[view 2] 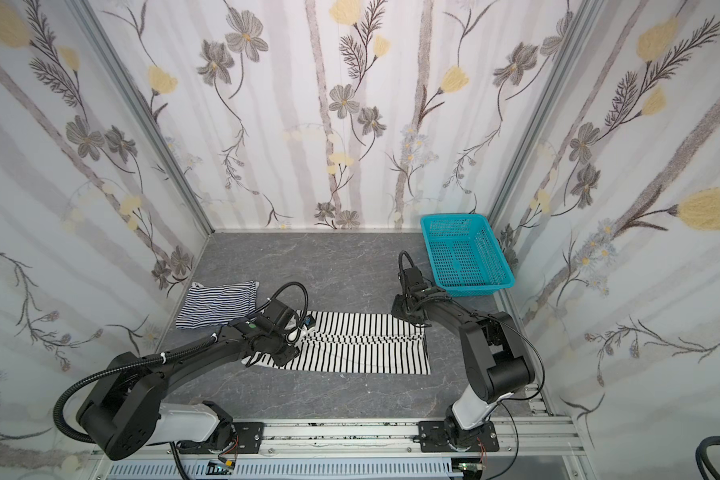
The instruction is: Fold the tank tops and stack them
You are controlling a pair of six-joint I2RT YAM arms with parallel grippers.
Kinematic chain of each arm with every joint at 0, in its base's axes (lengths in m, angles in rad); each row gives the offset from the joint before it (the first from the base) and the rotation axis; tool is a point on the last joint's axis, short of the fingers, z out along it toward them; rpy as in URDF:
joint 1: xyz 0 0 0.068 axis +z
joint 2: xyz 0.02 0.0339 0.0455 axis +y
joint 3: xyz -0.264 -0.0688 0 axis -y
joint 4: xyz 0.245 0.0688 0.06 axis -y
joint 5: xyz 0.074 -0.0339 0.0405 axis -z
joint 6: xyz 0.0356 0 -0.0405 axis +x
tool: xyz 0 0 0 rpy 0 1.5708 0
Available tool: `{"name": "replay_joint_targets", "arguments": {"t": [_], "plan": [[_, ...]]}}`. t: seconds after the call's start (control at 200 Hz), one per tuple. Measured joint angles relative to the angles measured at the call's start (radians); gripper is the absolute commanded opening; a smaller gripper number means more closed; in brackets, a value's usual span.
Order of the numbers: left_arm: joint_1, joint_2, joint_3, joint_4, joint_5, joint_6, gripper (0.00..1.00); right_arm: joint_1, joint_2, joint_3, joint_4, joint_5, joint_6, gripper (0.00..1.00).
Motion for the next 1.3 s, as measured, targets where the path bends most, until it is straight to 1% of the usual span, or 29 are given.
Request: {"name": "replay_joint_targets", "arguments": {"t": [0.12, 0.235, 0.325, 0.52, 0.62, 0.835, 1.064, 1.219, 1.299], "plan": [[-0.017, 0.0, -0.029, 0.0, -0.004, 0.004, 0.56, -0.019, 0.035, 0.001, 0.014, -0.005, -0.002, 0.35], [-0.028, 0.036, -0.032, 0.002, -0.013, 0.009, 0.55, -0.025, 0.05, -0.005, 0.02, -0.011, -0.002, 0.35], [-0.029, 0.069, -0.016, -0.002, -0.013, 0.01, 0.55, -0.024, 0.045, -0.018, 0.036, -0.011, -0.001, 0.35], [-0.03, 0.154, 0.043, 0.063, -0.028, 0.012, 0.55, -0.024, 0.006, -0.067, 0.057, -0.011, 0.008, 0.35], [-0.027, 0.199, 0.085, 0.059, -0.037, 0.041, 0.54, -0.024, -0.023, -0.1, 0.061, -0.011, 0.023, 0.35], [0.035, 0.351, 0.246, 0.077, -0.08, 0.141, 0.53, -0.019, -0.071, -0.151, 0.06, 0.005, 0.047, 0.35], [0.105, 0.544, 0.451, 0.143, -0.199, 0.27, 0.51, 0.016, -0.122, -0.192, 0.043, 0.029, 0.084, 0.35], [0.146, 0.666, 0.59, 0.196, -0.286, 0.331, 0.5, 0.057, -0.125, -0.225, 0.088, 0.065, 0.098, 0.35], [0.168, 0.714, 0.654, 0.209, -0.312, 0.349, 0.5, 0.087, -0.116, -0.233, 0.123, 0.088, 0.106, 0.35]]}}
